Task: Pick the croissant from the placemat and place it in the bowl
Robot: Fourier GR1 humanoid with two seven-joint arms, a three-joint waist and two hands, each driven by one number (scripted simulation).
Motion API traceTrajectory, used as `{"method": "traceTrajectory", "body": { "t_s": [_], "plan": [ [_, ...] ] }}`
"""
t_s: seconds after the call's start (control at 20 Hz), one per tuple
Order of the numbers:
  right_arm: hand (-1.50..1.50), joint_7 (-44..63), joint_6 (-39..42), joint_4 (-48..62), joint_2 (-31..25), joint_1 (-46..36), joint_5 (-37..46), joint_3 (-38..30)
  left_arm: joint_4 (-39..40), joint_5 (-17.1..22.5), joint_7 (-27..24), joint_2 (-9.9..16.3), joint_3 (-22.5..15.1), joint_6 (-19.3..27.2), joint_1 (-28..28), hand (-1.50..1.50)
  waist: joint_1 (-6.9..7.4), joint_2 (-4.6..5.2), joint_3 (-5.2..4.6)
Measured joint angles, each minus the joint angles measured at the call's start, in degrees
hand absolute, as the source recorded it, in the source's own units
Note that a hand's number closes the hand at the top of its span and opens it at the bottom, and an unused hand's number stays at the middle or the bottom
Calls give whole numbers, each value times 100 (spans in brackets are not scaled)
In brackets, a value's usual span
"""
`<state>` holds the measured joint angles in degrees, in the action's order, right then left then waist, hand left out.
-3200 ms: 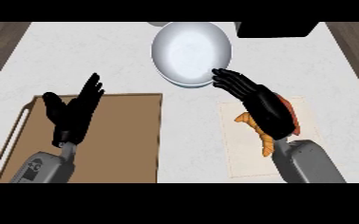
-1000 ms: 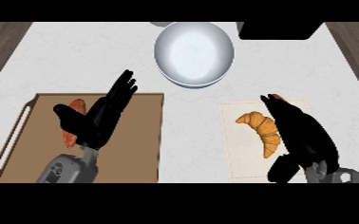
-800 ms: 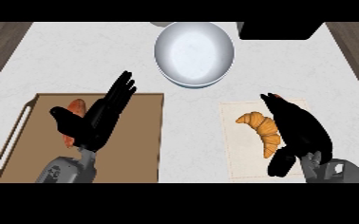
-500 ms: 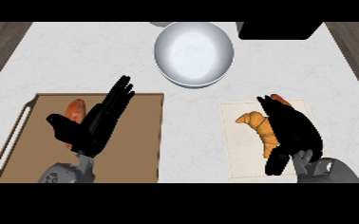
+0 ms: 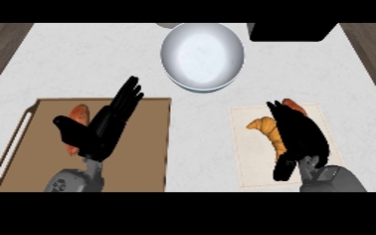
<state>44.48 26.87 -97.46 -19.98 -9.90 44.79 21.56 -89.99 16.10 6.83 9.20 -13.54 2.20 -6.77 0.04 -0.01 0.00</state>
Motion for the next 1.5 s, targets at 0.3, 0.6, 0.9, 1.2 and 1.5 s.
{"method": "traceTrajectory", "body": {
  "t_s": [0.3, 0.6, 0.9, 1.2, 1.5],
  "plan": [
    [-150, -371, -267, 433, 264, 16, 460, -123, -43, -143, 146, -119, 143, -139, -6, 0, 3, 0, 0],
    [-150, -696, -535, 765, 496, 135, 870, -259, 55, -292, 136, -266, 298, -302, 2, 0, 0, 0, 0],
    [-150, -1165, -725, 1199, 576, 65, 1043, -553, 81, -376, 204, -376, 428, -415, -13, 0, 2, -6, -7],
    [150, -1782, -1105, 1397, 634, 48, 1250, -592, 115, -376, 228, -386, 611, -564, -70, 0, 5, -34, -33],
    [150, -2143, -1288, 1699, 734, -129, 1541, -572, -73, -514, 380, -518, 559, -504, -48, 0, 6, -62, -72]
  ]
}}
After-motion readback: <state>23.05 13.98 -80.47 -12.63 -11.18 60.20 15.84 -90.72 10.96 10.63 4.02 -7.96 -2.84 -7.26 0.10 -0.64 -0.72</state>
